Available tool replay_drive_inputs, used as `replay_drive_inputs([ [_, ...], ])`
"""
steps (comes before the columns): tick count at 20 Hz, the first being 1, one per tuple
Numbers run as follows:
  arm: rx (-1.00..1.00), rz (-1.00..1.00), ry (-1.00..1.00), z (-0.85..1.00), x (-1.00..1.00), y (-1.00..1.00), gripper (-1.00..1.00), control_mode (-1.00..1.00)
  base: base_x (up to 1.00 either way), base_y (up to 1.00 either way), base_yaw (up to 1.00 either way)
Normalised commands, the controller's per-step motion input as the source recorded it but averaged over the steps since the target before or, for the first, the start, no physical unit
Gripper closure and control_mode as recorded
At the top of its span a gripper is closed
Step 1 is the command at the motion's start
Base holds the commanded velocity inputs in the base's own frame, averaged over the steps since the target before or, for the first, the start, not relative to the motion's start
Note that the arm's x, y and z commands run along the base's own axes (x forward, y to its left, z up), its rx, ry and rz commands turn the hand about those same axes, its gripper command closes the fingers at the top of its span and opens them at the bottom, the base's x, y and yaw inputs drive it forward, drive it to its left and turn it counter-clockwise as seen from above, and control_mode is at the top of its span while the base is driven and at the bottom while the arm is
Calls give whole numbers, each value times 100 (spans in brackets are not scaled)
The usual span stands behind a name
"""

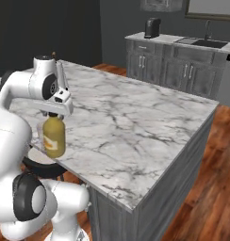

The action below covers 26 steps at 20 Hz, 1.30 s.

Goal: There is a wine glass and glass cup on the dining counter. Place the wine bottle next to the wine glass and the juice bottle next to the glass cup.

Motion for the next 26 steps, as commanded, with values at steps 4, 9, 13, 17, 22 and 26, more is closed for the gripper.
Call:
replay_drive_inputs([
  [4,-5,1,-1,-17,59,-6,100,-100,0,0,0],
  [9,0,2,-1,-22,61,13,100,-100,0,0,0],
  [13,0,3,0,-22,58,21,100,-100,0,0,0],
  [17,0,3,0,-22,52,26,100,-100,0,0,0],
  [22,0,3,0,-20,47,31,100,-100,0,0,0],
  [26,0,2,0,-15,32,31,100,-100,0,0,0],
])
